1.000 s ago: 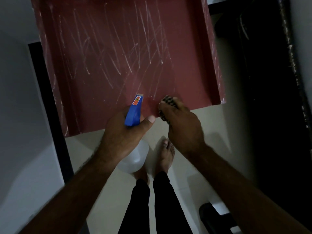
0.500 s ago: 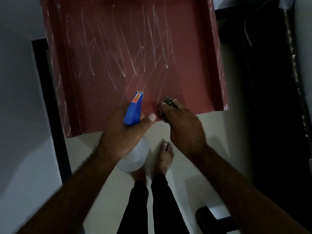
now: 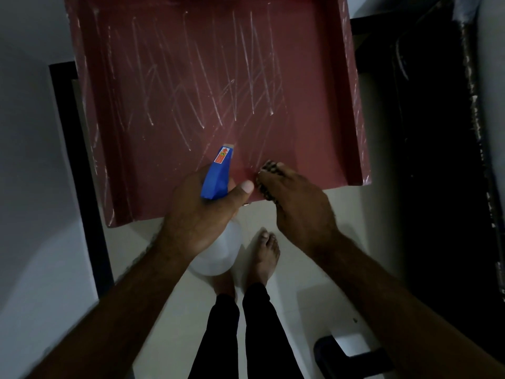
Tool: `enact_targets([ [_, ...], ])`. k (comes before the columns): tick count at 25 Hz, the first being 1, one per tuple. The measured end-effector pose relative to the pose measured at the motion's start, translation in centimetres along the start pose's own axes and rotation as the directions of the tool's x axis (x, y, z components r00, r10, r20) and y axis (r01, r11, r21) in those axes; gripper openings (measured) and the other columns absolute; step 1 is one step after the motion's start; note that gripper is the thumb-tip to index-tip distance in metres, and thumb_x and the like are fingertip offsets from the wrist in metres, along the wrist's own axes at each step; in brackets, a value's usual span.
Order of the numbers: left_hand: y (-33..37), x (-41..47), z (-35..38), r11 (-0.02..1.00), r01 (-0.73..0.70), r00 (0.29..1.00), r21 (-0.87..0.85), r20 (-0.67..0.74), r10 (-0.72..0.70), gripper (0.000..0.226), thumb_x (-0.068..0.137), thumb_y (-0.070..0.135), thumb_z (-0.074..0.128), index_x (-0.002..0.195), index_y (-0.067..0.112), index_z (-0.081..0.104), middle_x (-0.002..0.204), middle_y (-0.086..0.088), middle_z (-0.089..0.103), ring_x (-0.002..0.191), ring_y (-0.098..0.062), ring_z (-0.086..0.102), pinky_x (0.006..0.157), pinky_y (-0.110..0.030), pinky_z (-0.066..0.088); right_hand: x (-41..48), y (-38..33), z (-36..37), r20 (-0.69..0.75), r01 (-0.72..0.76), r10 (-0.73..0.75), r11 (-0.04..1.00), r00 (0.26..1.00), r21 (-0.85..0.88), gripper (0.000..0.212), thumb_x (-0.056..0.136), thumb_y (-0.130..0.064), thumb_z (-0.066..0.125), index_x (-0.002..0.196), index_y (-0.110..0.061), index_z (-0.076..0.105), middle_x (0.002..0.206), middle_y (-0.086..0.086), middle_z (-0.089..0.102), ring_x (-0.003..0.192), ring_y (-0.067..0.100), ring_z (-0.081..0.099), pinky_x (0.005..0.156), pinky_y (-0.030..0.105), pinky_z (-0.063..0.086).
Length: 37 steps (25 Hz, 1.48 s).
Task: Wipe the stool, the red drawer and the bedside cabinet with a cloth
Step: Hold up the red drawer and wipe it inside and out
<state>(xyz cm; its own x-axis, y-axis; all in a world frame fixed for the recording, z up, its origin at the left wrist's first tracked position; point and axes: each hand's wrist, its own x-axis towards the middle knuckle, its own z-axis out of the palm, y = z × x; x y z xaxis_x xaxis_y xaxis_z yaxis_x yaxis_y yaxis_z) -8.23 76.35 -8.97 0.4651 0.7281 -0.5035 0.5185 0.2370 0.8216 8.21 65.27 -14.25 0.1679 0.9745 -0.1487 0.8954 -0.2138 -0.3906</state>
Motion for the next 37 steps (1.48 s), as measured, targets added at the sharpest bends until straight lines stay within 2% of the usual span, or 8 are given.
enact_targets([
  [6, 0.2, 0.3, -0.3, 1.0, 0.007, 1.0, -0.012, 0.021, -0.007, 0.055, 0.076, 0.063, 0.067, 0.078, 0.009, 0.059, 0.068, -0.013, 0.068, 0.071, -0.031, 0.07, 0.081, -0.054, 0.059, 2.0, 3.3, -1.9, -0.128, -0.314, 0.316, 0.949, 0.94, 0.036, 0.054, 0.09, 0.003, 0.067, 0.141, -0.014, 0.061, 0.141, 0.013, 0.064, 0.128, 0.033, 0.061, 0.105, 0.048, 0.05],
  [11, 0.1, 0.5, -0.2, 1.0, 0.012, 1.0, -0.011, 0.024, -0.012, 0.049, 0.076, 0.065, 0.066, 0.078, 0.016, 0.059, 0.068, -0.011, 0.068, 0.071, -0.029, 0.07, 0.081, -0.054, 0.059, 1.7, 1.4, -1.1, -0.012, -0.055, 0.055, 0.997, 0.998, -0.063, 0.061, 0.084, 0.004, 0.069, 0.14, -0.018, 0.061, 0.141, 0.011, 0.065, 0.127, 0.033, 0.062, 0.094, 0.048, 0.058],
  [16, 0.3, 0.4, -0.2, 1.0, 0.01, 0.999, -0.023, 0.033, -0.01, 0.049, 0.079, 0.06, 0.068, 0.076, 0.012, 0.059, 0.069, -0.011, 0.069, 0.072, -0.031, 0.07, 0.083, -0.057, 0.057, 2.7, 3.3, -2.3, -0.149, -0.323, 0.325, 0.946, 0.934, 0.04, 0.048, 0.094, -0.002, 0.064, 0.141, -0.014, 0.061, 0.141, 0.013, 0.064, 0.125, 0.034, 0.063, 0.103, 0.052, 0.054],
  [21, 0.6, 0.4, -0.4, 0.999, 0.04, 0.999, -0.013, 0.021, -0.04, 0.051, 0.08, 0.058, 0.069, 0.083, 0.008, 0.059, 0.071, -0.011, 0.07, 0.073, -0.027, 0.071, 0.085, -0.055, 0.057, 2.4, 1.2, -1.1, 0.007, -0.029, 0.029, 0.998, 1.0, -0.057, 0.062, 0.084, 0.005, 0.067, 0.14, -0.021, 0.061, 0.142, 0.008, 0.064, 0.126, 0.032, 0.062, 0.089, 0.046, 0.06],
  [25, 0.5, 0.5, -0.8, 0.999, 0.029, 1.0, -0.023, 0.007, -0.029, 0.048, 0.076, 0.061, 0.069, 0.08, 0.015, 0.057, 0.07, -0.011, 0.069, 0.073, -0.03, 0.072, 0.084, -0.058, 0.057, 2.5, 2.9, -1.6, -0.127, -0.288, 0.287, 0.957, 0.949, 0.012, 0.052, 0.09, 0.0, 0.065, 0.14, -0.016, 0.062, 0.14, 0.012, 0.064, 0.126, 0.035, 0.062, 0.101, 0.051, 0.054],
  [31, 0.8, 0.5, -1.4, 0.998, 0.058, 0.997, -0.039, -0.042, -0.059, 0.041, 0.084, 0.047, 0.078, 0.079, 0.013, 0.055, 0.073, -0.019, 0.067, 0.073, -0.028, 0.073, 0.086, -0.059, 0.057, 1.6, -0.7, 0.3, -0.008, -0.043, 0.042, 0.998, 0.999, -0.053, 0.061, 0.081, 0.005, 0.068, 0.138, -0.017, 0.063, 0.141, 0.01, 0.065, 0.131, 0.033, 0.06, 0.092, 0.048, 0.059],
  [35, 1.3, 0.3, -1.8, 0.997, 0.04, 0.997, -0.071, -0.069, -0.044, 0.044, 0.089, 0.032, 0.075, 0.09, -0.005, 0.053, 0.079, -0.032, 0.063, 0.074, -0.034, 0.071, 0.084, -0.055, 0.058, 1.2, 0.2, -0.3, -0.095, -0.295, 0.292, 0.955, 0.952, -0.023, 0.069, 0.078, 0.009, 0.067, 0.141, -0.019, 0.062, 0.144, 0.011, 0.063, 0.13, 0.033, 0.06, 0.098, 0.047, 0.055],
  [37, 1.4, 0.2, -2.0, 0.996, 0.038, 0.996, -0.077, -0.077, -0.043, 0.043, 0.089, 0.031, 0.075, 0.089, -0.005, 0.053, 0.077, -0.029, 0.064, 0.075, -0.037, 0.071, 0.084, -0.055, 0.058, 0.9, -1.4, 0.0, -0.114, -0.299, 0.295, 0.954, 0.949, -0.014, 0.066, 0.076, 0.011, 0.065, 0.136, -0.017, 0.064, 0.139, 0.011, 0.065, 0.126, 0.032, 0.061, 0.096, 0.045, 0.056],
])
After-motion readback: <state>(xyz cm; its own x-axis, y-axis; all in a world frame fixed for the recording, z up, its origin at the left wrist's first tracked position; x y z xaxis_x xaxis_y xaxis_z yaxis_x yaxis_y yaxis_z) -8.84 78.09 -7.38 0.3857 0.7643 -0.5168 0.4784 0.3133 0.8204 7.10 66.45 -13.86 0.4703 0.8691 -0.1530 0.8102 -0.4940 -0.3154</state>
